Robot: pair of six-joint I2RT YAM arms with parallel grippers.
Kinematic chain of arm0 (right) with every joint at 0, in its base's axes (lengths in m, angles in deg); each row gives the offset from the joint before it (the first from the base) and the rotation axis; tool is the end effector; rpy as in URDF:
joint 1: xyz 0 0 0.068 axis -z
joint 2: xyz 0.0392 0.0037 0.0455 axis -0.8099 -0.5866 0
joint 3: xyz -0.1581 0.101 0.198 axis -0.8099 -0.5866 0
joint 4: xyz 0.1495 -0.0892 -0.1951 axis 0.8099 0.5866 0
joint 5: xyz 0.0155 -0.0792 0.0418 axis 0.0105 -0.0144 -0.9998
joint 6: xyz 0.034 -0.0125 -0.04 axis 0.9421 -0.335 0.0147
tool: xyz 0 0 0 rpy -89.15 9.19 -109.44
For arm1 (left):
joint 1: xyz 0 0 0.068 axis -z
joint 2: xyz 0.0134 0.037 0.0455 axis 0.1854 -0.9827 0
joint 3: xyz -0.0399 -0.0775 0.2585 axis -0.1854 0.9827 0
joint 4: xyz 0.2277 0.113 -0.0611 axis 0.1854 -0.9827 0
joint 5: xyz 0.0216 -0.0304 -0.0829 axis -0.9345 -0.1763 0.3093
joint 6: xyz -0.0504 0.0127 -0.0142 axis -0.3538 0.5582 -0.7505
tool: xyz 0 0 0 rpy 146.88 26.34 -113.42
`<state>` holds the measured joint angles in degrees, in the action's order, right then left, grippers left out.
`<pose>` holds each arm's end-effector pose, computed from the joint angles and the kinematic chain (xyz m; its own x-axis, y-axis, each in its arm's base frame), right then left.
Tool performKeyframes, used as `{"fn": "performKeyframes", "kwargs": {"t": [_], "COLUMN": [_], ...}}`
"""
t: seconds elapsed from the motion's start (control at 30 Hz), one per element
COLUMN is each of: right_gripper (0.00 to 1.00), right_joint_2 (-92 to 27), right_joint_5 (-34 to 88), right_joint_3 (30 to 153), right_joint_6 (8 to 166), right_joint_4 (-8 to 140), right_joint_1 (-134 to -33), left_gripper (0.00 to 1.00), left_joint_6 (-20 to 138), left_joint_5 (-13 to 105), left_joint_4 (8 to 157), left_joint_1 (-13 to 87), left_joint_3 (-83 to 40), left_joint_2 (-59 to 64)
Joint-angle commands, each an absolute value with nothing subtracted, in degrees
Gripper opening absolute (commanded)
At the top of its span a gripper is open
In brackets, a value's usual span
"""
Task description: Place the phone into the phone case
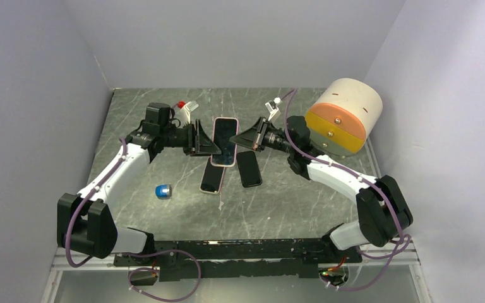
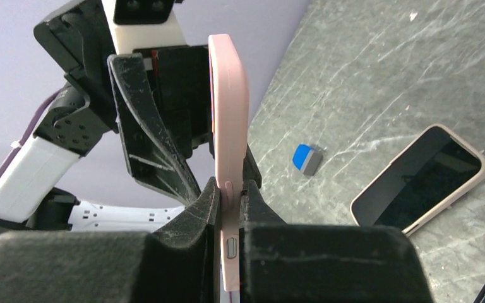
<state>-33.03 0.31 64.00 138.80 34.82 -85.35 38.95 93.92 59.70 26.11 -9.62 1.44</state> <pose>0.2652 0.1844 0.2845 -0.7977 0.3413 -0.4972 -0.4381 0.2386 0.8667 0.2684 -0.1046 0.3007 -0.9054 -0.0498 -0.4216 0.3701 0.3939 -0.8413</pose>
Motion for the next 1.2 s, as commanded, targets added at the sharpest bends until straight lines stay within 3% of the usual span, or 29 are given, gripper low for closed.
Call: {"fn": "performKeyframes", "kwargs": {"t": [0.0, 0.23, 0.33, 0.4, 0.63, 0.8, 0.87, 1.17], "right_gripper": [0.0, 0.0, 0.0, 0.0, 0.0, 0.0, 0.0, 0.0], "right_joint_2": [-31.2, -31.9, -31.7, -31.4, -29.9, -27.5, -27.2, -28.0], "right_joint_5": [-3.1, -3.8, -2.7, -1.7, 3.5, 8.5, 10.2, 20.2], "right_joint_3": [65.1, 65.4, 66.3, 66.9, 70.7, 71.6, 72.0, 74.0], "right_joint_6": [138.3, 137.7, 135.6, 133.9, 124.4, 116.7, 113.2, 102.2], "right_joint_4": [31.0, 32.5, 35.7, 38.6, 55.3, 68.3, 73.8, 94.1], "right_joint_1": [-85.4, -85.6, -85.9, -86.0, -85.6, -83.9, -82.6, -77.3], "left_gripper": [0.54, 0.2, 0.15, 0.2, 0.77, 0.81, 0.93, 0.94], "left_joint_6": [38.2, 38.1, 38.8, 39.6, 44.5, 49.0, 50.3, 54.3], "left_joint_5": [92.9, 92.7, 91.3, 90.7, 86.5, 81.9, 79.5, 68.1], "left_joint_4": [62.7, 63.3, 60.8, 59.9, 54.3, 49.6, 48.1, 45.3], "left_joint_1": [26.2, 26.2, 26.2, 26.2, 26.2, 26.2, 26.2, 26.2], "left_joint_3": [-9.8, -10.5, -11.3, -11.4, -12.7, -13.5, -13.4, -12.6], "left_joint_2": [0.9, -1.1, -1.7, -1.4, 0.0, 1.1, 1.6, 5.5]}}
